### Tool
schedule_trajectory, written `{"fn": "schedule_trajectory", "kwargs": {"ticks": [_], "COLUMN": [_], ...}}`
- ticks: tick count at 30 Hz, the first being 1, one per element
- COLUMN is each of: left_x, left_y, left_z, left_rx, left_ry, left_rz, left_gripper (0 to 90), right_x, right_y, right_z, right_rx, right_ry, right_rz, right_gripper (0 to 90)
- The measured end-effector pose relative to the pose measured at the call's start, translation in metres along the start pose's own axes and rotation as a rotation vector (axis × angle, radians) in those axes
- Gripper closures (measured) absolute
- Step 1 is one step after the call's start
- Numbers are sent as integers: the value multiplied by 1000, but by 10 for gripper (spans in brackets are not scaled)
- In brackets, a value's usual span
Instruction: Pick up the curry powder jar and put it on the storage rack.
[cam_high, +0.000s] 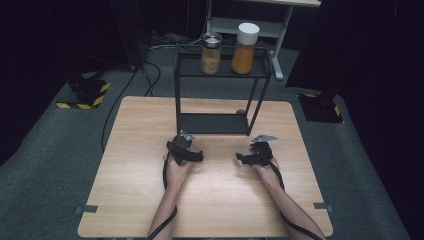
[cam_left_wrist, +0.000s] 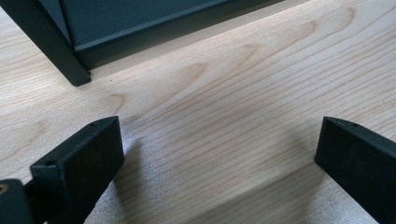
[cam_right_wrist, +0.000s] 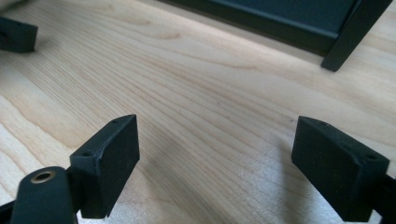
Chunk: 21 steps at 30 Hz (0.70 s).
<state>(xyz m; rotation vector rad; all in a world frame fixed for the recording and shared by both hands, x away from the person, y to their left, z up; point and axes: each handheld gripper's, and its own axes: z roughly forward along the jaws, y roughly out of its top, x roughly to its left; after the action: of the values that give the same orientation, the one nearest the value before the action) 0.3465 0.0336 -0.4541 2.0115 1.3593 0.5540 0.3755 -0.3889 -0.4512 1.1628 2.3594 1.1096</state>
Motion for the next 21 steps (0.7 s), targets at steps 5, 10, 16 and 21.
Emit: {"fn": "schedule_trajectory", "kwargs": {"ticks": [5, 10, 16, 21], "left_x": [0, 0, 0, 0], "left_y": [0, 0, 0, 0], "left_z": [0, 0, 0, 0], "left_rx": [0, 0, 0, 0], "left_ry": [0, 0, 0, 0], "left_rz": [0, 0, 0, 0], "left_gripper": [10, 10, 10, 10], "right_x": [6, 15, 15, 14], "right_y": [2, 6, 6, 6], "right_z": [1, 4, 4, 4], "right_rx": [11, 35, 35, 35], "right_ry": [-14, -39, -39, -37], "right_rz": [-22, -87, -87, -88], "right_gripper": [130, 108, 107, 104]}}
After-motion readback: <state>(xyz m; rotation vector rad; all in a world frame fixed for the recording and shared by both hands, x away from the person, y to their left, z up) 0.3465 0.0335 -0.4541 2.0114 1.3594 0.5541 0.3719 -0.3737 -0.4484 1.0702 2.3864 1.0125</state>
